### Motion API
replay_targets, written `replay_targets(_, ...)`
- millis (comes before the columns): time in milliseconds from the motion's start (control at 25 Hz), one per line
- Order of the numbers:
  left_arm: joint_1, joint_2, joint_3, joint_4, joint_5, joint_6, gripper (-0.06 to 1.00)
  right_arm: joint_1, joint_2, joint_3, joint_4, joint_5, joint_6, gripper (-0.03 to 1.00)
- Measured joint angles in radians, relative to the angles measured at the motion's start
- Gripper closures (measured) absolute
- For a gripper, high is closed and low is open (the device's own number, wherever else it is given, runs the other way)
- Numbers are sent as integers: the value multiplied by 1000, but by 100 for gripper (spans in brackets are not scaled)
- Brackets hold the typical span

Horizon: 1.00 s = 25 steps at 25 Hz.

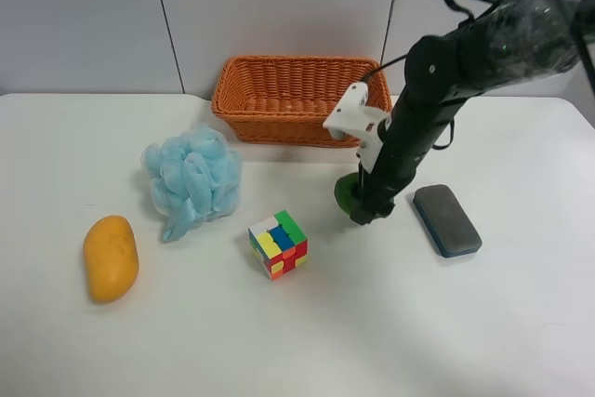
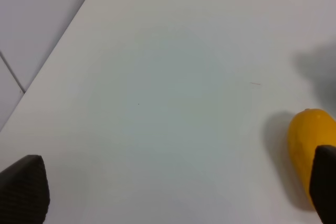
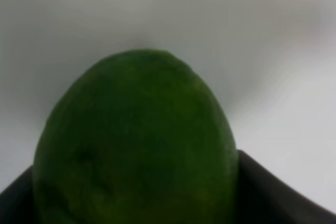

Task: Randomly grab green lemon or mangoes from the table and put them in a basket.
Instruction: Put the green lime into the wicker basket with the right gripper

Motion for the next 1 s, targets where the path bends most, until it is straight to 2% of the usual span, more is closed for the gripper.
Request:
replay_targets(160,0,0,0,0,0,0,-5,0,-83,-57,19,3,0,32)
replay_targets(320,0,0,0,0,0,0,-5,0,-170,-143,26,-56,0,32)
replay_targets(760,0,0,0,0,0,0,-5,0,-47,-165,27,-545,136,32)
replay_targets(840,0,0,0,0,0,0,-5,-4,3,-165,42,-628,139,32)
replay_targets(1000,0,0,0,0,0,0,-5,-30,104,-165,138,-747,142,32)
